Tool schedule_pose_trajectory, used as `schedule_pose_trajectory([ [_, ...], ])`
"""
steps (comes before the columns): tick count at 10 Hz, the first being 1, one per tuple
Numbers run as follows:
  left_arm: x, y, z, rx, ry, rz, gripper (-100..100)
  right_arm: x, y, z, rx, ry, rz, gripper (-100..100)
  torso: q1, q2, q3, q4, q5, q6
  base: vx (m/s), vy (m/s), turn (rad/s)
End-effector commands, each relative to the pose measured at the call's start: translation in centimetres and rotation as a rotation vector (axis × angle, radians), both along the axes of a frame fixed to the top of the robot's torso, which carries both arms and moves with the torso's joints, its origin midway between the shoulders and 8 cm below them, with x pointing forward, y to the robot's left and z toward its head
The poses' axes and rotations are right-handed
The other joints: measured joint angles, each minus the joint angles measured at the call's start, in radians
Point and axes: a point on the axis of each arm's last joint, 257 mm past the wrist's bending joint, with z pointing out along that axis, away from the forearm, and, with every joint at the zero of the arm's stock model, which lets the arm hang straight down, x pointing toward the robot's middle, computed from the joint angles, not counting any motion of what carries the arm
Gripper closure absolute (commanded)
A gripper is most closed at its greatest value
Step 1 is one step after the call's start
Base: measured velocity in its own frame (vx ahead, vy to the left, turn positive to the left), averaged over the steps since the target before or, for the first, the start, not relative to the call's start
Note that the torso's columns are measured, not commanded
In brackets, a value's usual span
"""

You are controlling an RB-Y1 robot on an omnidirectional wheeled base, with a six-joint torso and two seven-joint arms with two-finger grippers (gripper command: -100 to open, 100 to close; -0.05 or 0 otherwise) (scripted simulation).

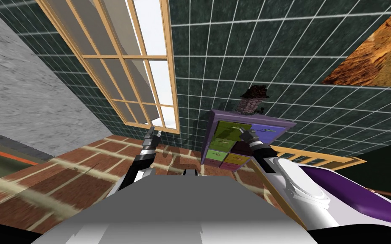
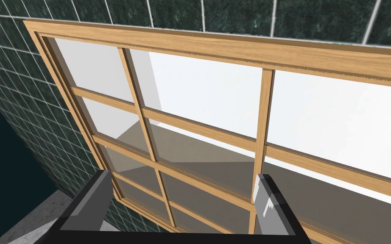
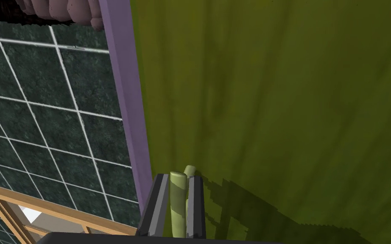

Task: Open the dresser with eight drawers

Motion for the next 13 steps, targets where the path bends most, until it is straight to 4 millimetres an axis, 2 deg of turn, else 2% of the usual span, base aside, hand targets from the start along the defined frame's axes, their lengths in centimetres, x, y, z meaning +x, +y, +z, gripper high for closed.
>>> schedule_pose_trajectory([
  [1,0.0,0.0,0.0,0.0,0.0,0.0,0,-0.2,0.2,-0.5,0.005,0.021,0.017,100,0.0,-0.001,-0.001,0.0,0.001,0.0,-0.2,0.065,-0.061],
  [2,0.0,0.0,0.0,0.0,0.0,0.0,0,-0.2,0.1,-0.1,0.002,0.009,0.013,100,0.0,-0.003,-0.002,0.0,0.001,0.0,-0.098,0.036,-0.019],
  [5,0.0,0.0,0.0,0.0,0.0,0.0,0,-0.4,0.8,-0.7,0.004,0.029,0.035,100,0.001,-0.002,-0.002,0.0,0.001,-0.001,-0.164,0.03,-0.059],
  [6,0.0,0.0,0.0,0.0,0.0,0.0,0,-0.4,0.1,0.9,-0.001,0.015,0.037,-100,0.001,-0.003,-0.002,-0.001,0.0,-0.002,-0.059,0.036,-0.082],
  [8,0.0,0.0,0.0,0.0,0.0,0.0,0,-0.5,-0.4,2.1,-0.002,0.015,0.046,-100,0.005,-0.012,-0.009,0.0,0.005,-0.002,0.052,0.06,-0.061],
  [13,0.0,0.0,0.0,0.0,0.0,0.0,0,-0.6,-1.2,5.1,-0.006,0.015,0.071,-100,0.004,0.002,0.0,0.004,0.005,-0.001,0.036,0.042,-0.046],
])
